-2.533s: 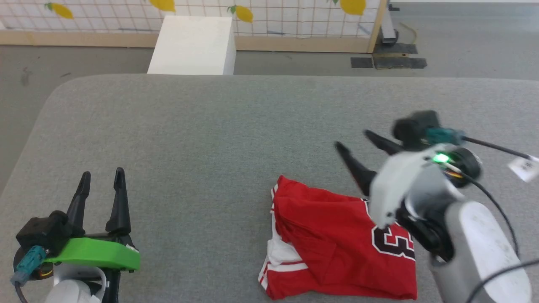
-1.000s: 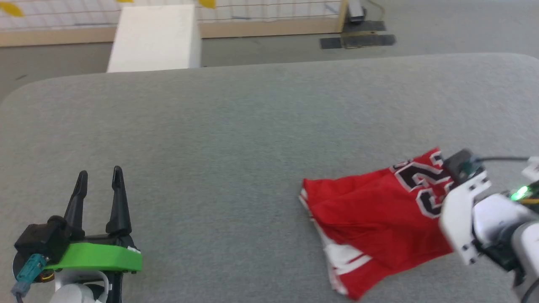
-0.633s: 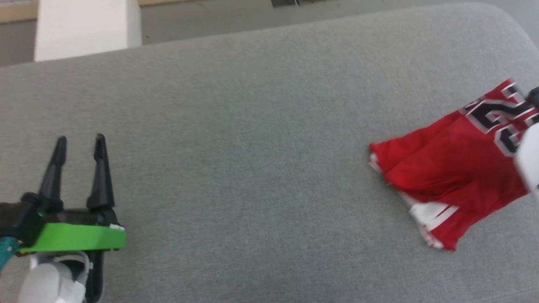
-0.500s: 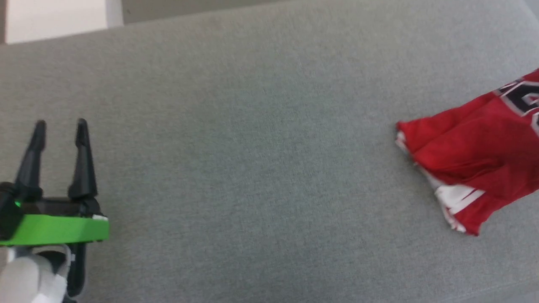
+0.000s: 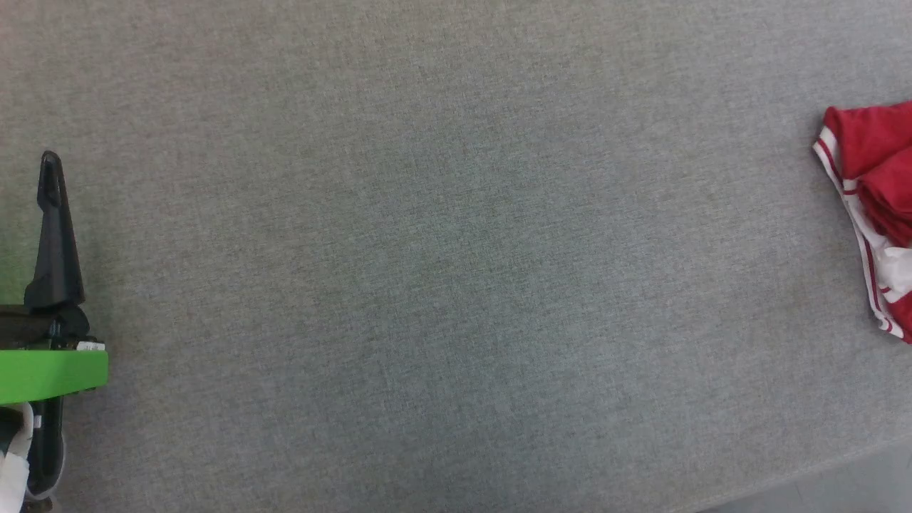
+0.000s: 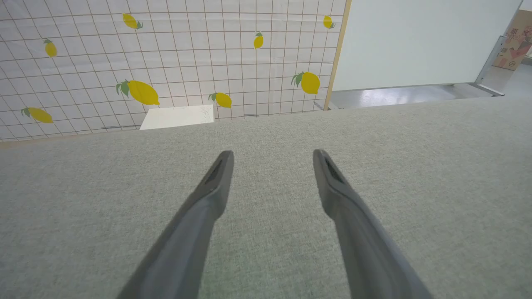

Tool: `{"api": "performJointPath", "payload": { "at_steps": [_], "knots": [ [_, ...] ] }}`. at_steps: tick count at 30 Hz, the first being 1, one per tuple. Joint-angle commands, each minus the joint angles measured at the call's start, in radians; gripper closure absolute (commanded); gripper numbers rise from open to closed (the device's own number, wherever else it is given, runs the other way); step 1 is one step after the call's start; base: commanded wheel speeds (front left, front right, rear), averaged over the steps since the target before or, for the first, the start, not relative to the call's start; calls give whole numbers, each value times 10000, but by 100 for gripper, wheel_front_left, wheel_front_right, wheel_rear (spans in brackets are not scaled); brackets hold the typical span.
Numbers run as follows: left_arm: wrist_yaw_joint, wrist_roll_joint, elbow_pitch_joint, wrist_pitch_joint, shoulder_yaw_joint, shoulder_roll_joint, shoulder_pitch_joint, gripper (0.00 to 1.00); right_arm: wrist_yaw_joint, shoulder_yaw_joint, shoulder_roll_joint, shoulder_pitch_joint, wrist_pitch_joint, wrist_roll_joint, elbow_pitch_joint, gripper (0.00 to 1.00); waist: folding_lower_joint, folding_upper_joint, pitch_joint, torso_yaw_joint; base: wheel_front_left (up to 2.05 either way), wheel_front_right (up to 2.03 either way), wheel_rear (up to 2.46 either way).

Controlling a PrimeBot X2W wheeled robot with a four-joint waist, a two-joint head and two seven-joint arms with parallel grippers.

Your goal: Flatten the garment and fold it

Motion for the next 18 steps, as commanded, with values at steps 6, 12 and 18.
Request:
{"api": "performJointPath", "payload": {
  "at_steps": [6, 12, 18],
  "knots": [
    [76, -171, -26, 7, 72, 77, 155, 0, -17, -325, 90, -620, -400, -553, 54, 0, -2, -1, -49, -91, 0, 0, 0],
    [154, -227, 454, -269, -61, -187, 294, 0, -17, 326, 86, -1398, -1677, 153, -384, 0, -2, -1, -1024, -80, 0, 0, 0],
    [216, -296, 1275, -623, -408, -662, 264, 0, -17, 1765, 259, -1873, -2905, 1525, -1148, 0, -2, -1, -2392, 269, 0, 0, 0]
  ]
}}
